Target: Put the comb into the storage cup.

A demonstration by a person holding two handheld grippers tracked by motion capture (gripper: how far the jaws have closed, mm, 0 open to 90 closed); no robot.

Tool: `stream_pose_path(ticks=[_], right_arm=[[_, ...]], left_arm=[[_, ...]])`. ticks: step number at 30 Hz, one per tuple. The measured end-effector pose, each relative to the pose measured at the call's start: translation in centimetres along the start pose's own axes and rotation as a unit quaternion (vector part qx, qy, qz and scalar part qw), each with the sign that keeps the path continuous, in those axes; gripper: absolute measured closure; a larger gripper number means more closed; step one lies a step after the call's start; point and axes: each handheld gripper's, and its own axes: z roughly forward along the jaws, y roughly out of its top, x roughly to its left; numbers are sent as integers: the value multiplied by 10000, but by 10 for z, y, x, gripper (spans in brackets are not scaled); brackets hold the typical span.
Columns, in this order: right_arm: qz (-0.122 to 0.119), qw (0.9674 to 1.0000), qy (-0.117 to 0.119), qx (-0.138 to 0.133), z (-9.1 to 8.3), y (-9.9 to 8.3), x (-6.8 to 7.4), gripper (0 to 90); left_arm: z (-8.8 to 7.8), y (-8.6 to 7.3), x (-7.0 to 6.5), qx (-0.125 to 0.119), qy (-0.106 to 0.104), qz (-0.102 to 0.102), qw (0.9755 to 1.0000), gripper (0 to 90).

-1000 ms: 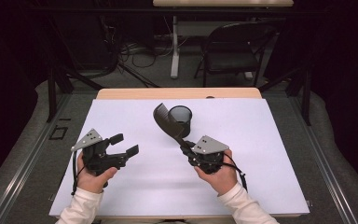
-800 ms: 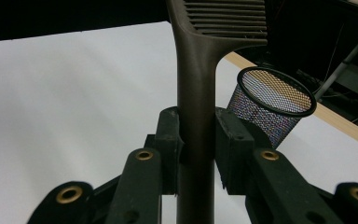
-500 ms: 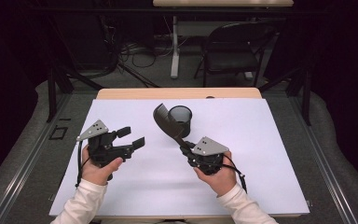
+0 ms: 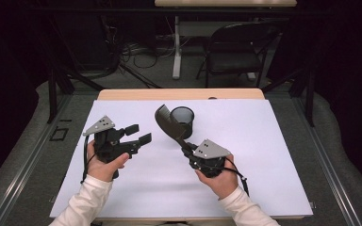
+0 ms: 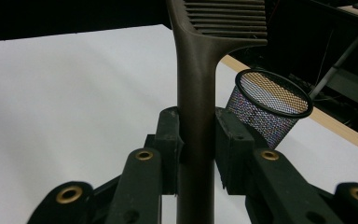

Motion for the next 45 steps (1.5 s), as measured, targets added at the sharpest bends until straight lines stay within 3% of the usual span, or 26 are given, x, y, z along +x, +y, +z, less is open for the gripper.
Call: stream_pose_path(ticks=[9,30,45], right_arm=[[-8,10000,-28,-34,1,-1,2,729],[-95,9999,-68,-68,2,-2,6,729],[-119,9998,-86,-103,2,-2,9,729]], left_arm=[[6,5,-4,32,-44,-85,9999,325],[14,8,-3,-178,-249,-655,9974,413],[25,10,-10,-282,-278,-669,9970,473]])
